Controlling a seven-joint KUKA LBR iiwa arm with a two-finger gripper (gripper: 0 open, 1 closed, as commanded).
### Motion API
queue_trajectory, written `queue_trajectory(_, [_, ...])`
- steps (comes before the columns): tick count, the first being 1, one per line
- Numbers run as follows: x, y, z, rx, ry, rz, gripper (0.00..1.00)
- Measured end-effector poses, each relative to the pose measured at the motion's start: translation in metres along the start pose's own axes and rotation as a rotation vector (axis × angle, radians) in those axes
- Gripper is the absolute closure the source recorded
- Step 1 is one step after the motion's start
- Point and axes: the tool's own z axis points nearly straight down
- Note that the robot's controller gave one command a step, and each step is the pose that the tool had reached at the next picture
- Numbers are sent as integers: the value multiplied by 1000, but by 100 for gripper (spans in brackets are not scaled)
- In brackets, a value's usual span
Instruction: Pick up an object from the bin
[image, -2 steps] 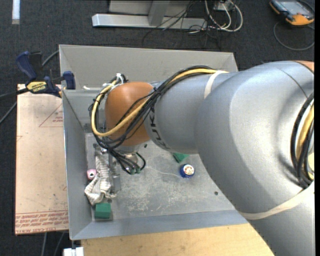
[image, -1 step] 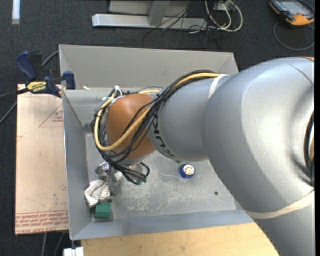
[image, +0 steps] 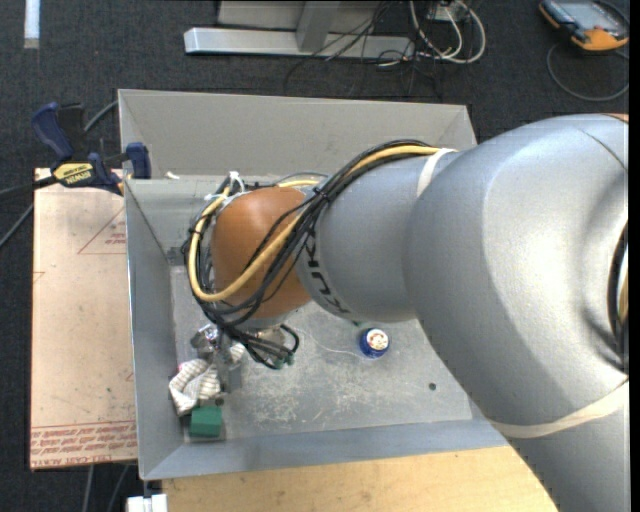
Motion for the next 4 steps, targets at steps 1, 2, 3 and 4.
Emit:
queue_trajectory(1, [-8,2,-100,-1,1,-67,100])
queue_trajectory(2, [-13,2,-129,0,-7,-32,100])
queue_trajectory(3, [-18,8,-6,-1,-1,-166,100])
queue_trajectory(4, [-18,8,-6,-1,-1,-166,100])
